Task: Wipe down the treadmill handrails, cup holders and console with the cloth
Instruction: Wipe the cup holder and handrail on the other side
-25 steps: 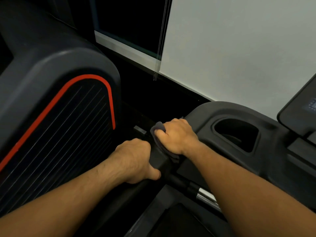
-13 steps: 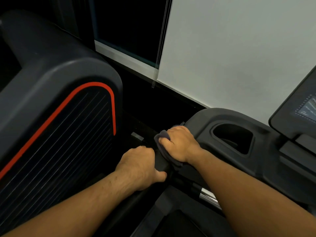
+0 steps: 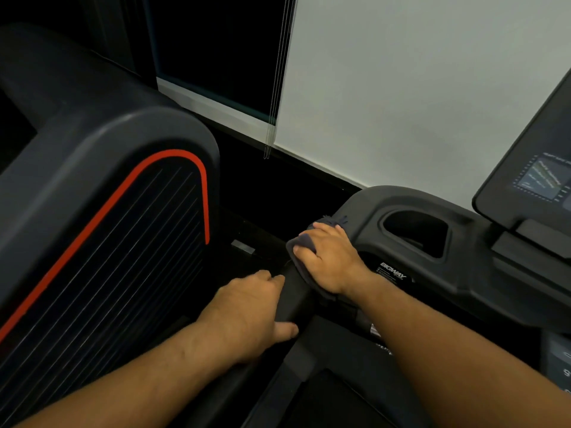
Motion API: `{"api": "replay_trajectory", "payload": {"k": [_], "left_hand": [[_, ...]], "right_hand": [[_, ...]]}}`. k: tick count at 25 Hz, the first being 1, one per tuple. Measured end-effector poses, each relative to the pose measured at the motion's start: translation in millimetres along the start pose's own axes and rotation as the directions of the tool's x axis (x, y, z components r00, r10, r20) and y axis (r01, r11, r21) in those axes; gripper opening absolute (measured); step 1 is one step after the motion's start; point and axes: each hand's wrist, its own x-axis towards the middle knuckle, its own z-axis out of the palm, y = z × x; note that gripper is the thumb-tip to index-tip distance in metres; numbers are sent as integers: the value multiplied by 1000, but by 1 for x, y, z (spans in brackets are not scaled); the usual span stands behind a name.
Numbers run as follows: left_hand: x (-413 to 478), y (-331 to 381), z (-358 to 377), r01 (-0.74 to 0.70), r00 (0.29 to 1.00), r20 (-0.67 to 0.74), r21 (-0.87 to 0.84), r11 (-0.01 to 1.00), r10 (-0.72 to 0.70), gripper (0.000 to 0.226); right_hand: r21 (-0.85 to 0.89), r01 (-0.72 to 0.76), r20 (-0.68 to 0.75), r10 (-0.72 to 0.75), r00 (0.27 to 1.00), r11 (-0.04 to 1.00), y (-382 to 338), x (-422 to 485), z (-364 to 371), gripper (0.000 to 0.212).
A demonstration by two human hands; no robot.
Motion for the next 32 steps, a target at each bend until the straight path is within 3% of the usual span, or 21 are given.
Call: {"api": "replay_trajectory", "payload": {"k": [2,4,6,8,10,11,13,14,16,18,21,24,32], "left_hand": [[5,-18,-14,34,991,-124,-156,987,-54,48],[10,-28,-30,17,939,-314,-372,928,-143,26],[19,-15,-37,-91,901,-409,-503,860,-143,21],[30,10,-32,-142,927,-361,-597,790,-106,25],[47,32,-21,-80,973,-216,-637,767,-78,28],[57,39,-15,-49,984,-168,-564,824,-57,31],[72,52,-10,1,995,-101,-234,972,-26,42],[76,60,-7,38,998,-48,-60,997,-41,53],[82,70,7,126,990,40,191,973,-136,72],[84,77,21,189,979,15,328,925,-205,78],[80,74,33,189,981,-114,368,910,-158,77],[57,62,40,191,972,-202,381,905,-120,78],[45,65,44,305,948,-217,404,862,-234,81]], "right_hand": [[-45,26,-48,-28,998,999,-13,-12,8,47],[-34,77,-63,-79,995,996,-28,-30,18,58],[161,62,-118,-43,992,985,-41,-37,20,71],[495,62,-215,53,975,866,-42,-44,13,71],[640,129,-308,99,946,757,-23,-61,6,48],[604,114,-308,100,946,788,-9,-72,4,38],[399,-21,-217,117,969,917,18,-95,1,34],[277,-104,-132,145,981,955,31,-105,2,36],[115,-198,36,195,980,974,44,-118,9,46],[-53,-179,134,185,974,982,42,-120,15,52],[-179,-101,218,140,966,979,37,-104,17,54],[-189,-47,299,103,949,981,36,-89,19,48],[-144,-5,277,46,960,990,40,-90,22,45]]}}
